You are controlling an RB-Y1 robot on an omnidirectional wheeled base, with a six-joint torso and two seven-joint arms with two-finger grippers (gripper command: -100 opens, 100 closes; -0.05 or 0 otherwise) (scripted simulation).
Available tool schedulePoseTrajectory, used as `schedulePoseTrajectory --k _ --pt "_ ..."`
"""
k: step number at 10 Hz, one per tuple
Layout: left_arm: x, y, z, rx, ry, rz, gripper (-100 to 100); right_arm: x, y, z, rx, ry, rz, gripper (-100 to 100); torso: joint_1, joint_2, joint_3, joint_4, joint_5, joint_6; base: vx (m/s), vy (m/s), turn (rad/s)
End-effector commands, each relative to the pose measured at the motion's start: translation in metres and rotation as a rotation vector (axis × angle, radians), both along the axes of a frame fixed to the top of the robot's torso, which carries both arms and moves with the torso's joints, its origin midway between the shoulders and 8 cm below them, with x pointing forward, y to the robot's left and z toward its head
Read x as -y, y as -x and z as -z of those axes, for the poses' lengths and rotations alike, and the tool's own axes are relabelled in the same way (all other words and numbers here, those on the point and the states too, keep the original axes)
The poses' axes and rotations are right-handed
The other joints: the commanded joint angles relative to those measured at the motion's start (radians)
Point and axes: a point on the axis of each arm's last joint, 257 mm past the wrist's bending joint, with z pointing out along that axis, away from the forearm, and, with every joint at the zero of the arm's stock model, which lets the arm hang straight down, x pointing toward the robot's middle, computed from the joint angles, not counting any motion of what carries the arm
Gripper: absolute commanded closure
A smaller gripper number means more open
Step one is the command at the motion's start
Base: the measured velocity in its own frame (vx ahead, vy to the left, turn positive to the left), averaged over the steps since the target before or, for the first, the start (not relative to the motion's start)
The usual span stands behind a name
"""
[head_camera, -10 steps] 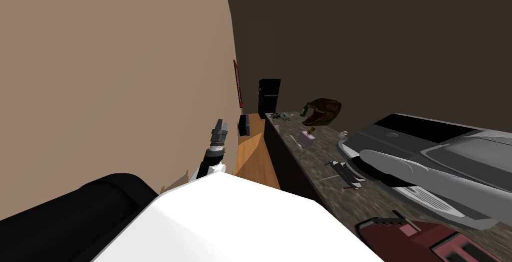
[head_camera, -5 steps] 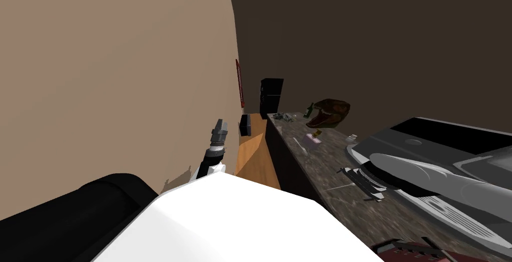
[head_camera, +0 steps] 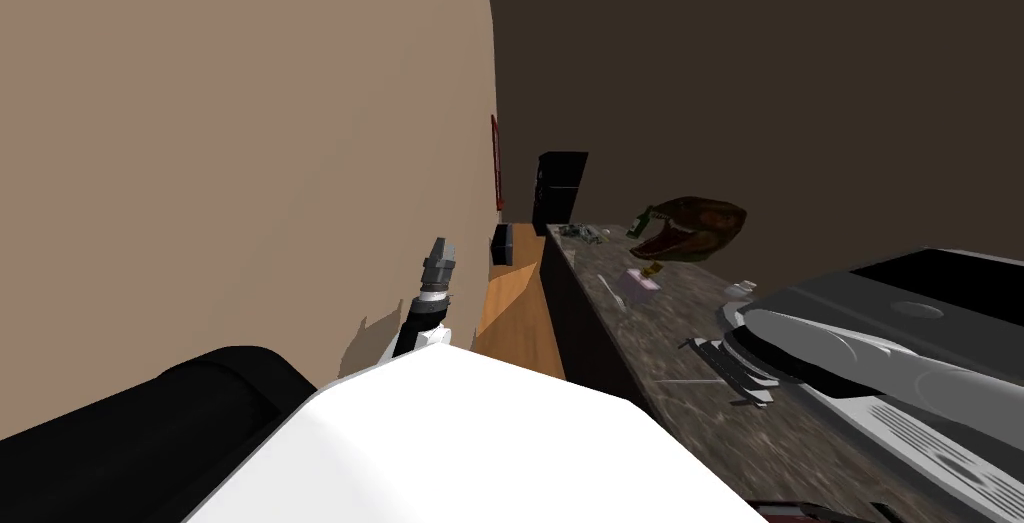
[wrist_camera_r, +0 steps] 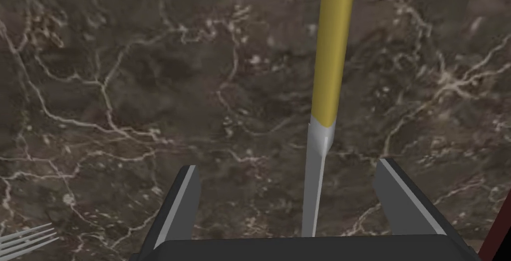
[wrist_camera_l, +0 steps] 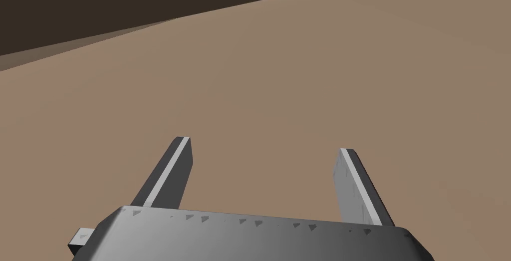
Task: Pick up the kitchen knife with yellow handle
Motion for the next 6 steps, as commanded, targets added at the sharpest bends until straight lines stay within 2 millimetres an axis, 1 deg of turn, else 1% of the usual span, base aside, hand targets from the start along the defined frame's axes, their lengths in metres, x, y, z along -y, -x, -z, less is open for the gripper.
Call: schedulePoseTrajectory --k 1,4,5,6 --pt "0.0 0.0 0.0 0.0 0.0 0.0 0 0.006 0.002 0.004 0.0 0.001 0.043 -100 0.0 0.0 0.0 0.0 0.0 0.0 -0.13 -0.038 0.252" --pt "0.0 0.0 0.0 0.0 0.0 0.0 0 0.016 0.006 0.011 0.0 0.002 0.119 -100 0.001 -0.003 -0.002 -0.001 0.0 -0.001 -0.125 -0.027 0.267" --pt "0.0 0.0 0.0 0.0 0.0 0.0 0 0.019 0.008 0.013 0.0 0.002 0.144 -100 0.002 -0.003 -0.002 -0.001 0.001 0.0 -0.154 -0.035 0.209" --pt "0.0 0.0 0.0 0.0 0.0 0.0 0 0.017 0.006 0.011 0.001 0.002 0.126 -100 0.001 -0.002 -0.001 0.0 0.0 0.0 -0.07 -0.022 0.041"
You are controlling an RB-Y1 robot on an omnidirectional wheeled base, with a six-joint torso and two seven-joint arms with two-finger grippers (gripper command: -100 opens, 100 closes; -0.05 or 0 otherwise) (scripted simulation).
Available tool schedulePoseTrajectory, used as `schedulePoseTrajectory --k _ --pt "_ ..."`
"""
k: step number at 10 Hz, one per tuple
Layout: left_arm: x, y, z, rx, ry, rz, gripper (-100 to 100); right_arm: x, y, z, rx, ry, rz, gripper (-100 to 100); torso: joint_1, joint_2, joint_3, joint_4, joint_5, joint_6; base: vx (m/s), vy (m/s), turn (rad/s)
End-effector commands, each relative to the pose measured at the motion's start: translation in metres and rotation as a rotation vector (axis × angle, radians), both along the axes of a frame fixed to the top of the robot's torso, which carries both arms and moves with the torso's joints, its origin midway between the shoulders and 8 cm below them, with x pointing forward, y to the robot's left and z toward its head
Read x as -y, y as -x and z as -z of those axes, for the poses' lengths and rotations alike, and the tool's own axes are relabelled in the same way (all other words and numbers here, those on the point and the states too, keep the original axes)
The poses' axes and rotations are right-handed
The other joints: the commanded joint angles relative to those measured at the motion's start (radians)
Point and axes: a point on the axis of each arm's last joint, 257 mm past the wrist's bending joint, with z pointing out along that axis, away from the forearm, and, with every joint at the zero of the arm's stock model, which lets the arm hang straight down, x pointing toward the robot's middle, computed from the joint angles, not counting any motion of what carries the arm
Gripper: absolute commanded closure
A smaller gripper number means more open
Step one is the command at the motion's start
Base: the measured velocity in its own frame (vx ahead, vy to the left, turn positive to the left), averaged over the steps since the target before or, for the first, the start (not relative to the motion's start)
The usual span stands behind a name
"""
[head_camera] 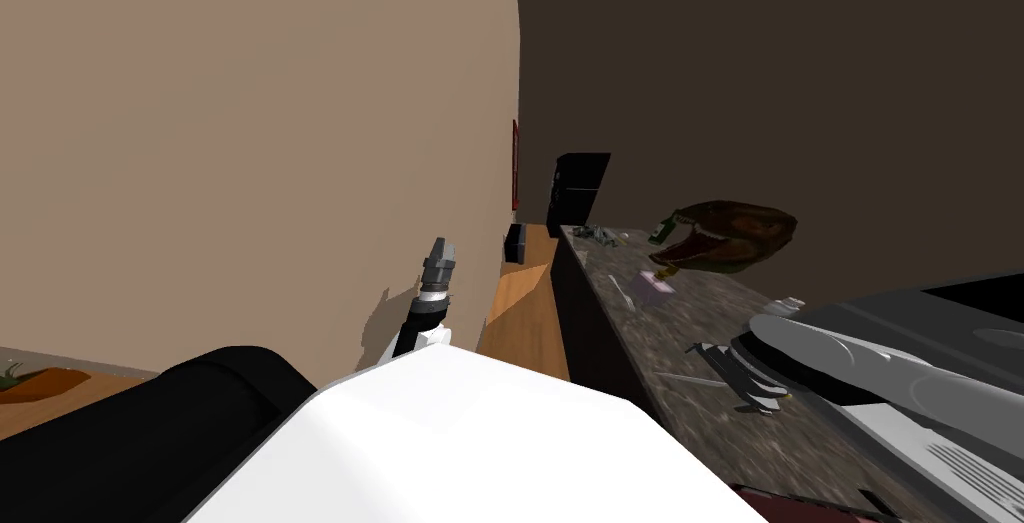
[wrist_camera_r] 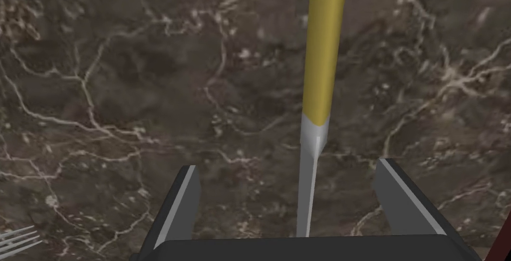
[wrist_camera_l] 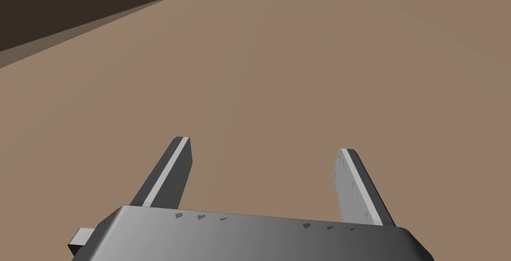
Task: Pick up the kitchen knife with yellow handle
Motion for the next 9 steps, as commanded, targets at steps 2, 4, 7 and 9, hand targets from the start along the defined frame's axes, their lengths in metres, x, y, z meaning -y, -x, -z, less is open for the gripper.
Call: schedulePoseTrajectory --k 2,4,7,9 --pt "0.0 0.0 0.0 0.0 0.0 0.0 0 0.0 0.0 0.0 0.0 0.0 0.0 100 0.001 -0.003 -0.002 -0.001 0.0 0.0 -0.009 -0.002 -0.013" --pt "0.0 0.0 0.0 0.0 0.0 0.0 0 0.001 -0.002 -0.001 0.007 0.001 0.004 100 0.001 -0.007 -0.005 -0.004 0.0 -0.002 -0.002 0.0 0.008" --pt "0.0 0.0 0.0 0.0 0.0 0.0 0 -0.004 -0.002 -0.003 -0.001 0.0 -0.037 100 0.001 -0.009 -0.006 -0.004 0.0 -0.001 0.037 0.005 -0.101" --pt "0.0 0.0 0.0 0.0 0.0 0.0 0 -0.011 -0.004 -0.008 -0.001 -0.001 -0.087 100 0.002 -0.016 -0.01 -0.005 0.001 0.001 0.168 0.045 -0.337"
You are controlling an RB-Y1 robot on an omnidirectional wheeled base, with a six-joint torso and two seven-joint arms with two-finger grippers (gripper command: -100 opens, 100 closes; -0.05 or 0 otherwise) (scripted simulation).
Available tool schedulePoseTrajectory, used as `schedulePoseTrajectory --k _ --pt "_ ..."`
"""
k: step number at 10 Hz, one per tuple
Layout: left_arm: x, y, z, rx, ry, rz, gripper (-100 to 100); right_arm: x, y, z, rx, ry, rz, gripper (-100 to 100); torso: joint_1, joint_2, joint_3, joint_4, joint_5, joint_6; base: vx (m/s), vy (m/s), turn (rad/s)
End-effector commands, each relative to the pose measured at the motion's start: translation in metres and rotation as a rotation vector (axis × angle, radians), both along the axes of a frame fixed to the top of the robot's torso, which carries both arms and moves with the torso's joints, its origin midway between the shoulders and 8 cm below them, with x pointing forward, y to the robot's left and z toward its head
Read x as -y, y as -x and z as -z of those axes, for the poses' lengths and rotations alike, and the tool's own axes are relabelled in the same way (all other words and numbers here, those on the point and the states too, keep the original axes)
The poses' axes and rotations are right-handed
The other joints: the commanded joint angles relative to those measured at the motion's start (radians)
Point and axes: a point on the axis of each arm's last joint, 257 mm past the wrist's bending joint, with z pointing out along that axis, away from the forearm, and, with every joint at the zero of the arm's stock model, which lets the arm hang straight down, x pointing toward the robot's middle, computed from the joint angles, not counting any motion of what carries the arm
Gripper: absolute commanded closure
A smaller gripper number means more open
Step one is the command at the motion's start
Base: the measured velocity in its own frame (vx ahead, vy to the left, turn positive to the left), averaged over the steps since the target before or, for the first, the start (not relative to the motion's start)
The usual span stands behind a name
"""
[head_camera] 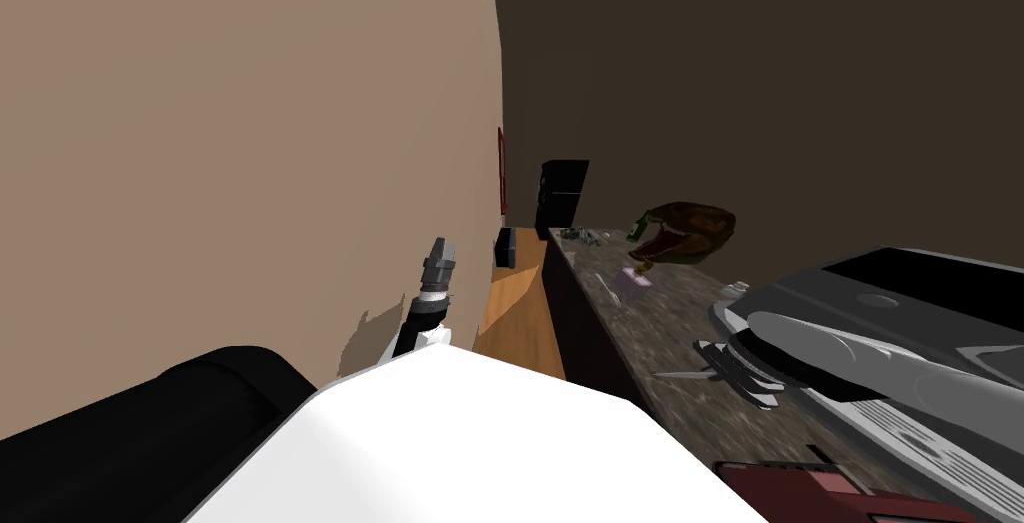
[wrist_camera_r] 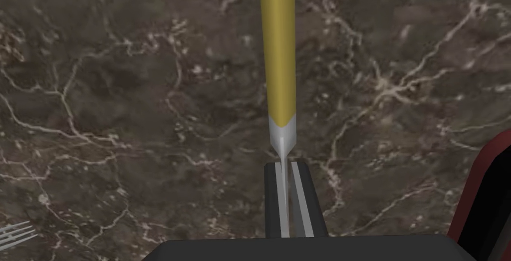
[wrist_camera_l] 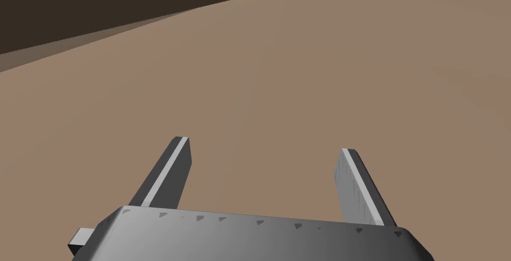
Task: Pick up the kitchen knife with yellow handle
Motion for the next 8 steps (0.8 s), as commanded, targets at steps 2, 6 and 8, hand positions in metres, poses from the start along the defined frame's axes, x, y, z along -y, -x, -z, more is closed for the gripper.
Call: schedulePoseTrajectory --k 2,6,8 --pt "0.0 0.0 0.0 0.0 0.0 0.0 0 -0.011 -0.004 -0.006 0.001 -0.002 -0.068 100 0.001 -0.002 -0.001 0.0 0.0 -0.001 0.162 0.049 -0.225" --pt "0.0 0.0 0.0 0.0 0.0 0.0 0 -0.025 -0.007 -0.015 0.0 -0.003 -0.169 100 -0.001 0.001 0.001 0.001 0.0 -0.001 0.132 0.043 -0.265" --pt "0.0 0.0 0.0 0.0 0.0 0.0 0 -0.022 -0.006 -0.014 -0.003 -0.002 -0.155 0 -0.003 0.004 0.002 0.001 -0.001 -0.002 0.038 0.016 -0.025"
